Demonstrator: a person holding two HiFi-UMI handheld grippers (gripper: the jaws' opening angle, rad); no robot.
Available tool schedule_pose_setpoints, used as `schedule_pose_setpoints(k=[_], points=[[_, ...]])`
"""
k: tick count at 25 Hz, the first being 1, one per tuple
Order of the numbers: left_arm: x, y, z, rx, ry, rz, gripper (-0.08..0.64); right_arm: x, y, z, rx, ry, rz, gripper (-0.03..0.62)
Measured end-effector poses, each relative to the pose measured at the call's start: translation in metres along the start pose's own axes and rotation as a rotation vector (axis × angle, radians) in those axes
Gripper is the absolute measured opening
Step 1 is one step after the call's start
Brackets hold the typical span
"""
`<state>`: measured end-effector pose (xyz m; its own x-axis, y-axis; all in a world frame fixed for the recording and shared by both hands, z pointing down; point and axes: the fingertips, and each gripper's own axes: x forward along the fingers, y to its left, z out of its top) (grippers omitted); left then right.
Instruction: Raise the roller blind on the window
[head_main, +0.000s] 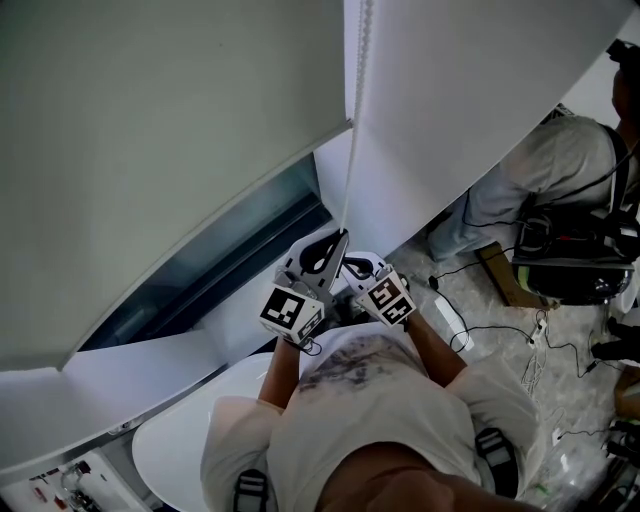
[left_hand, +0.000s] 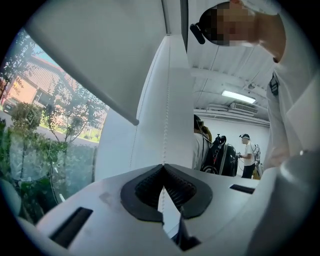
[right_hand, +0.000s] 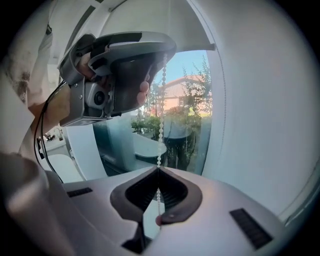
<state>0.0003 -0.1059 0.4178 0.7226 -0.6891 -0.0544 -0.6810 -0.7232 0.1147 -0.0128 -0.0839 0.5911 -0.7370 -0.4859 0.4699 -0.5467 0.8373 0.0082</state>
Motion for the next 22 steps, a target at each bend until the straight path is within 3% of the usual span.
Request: schedule_pose_setpoints(k=[5, 9, 15, 22], points=[[-0.006, 0.004, -0.024, -0.009, 0.037, 0.01, 0.006, 0.007, 0.007, -0.024, 0.008, 0.053, 0.017, 0.061], [-0.006, 0.006, -0.023, -0.006, 0.033, 0.012, 0.006, 0.001, 0.01, -0.019, 0.008, 0.032, 0.027, 0.061], [-0.005, 0.009, -0.021, -0.013, 0.024, 0.011, 0.006, -0.024, 0.008, 0.022, 0.026, -0.108, 0.047, 0.063], [-0.004, 0.015, -0.022, -0.012, 0.019, 0.014, 0.006, -0.063, -0.006, 0.093, 0.039, -0.278, -0.006, 0.063]])
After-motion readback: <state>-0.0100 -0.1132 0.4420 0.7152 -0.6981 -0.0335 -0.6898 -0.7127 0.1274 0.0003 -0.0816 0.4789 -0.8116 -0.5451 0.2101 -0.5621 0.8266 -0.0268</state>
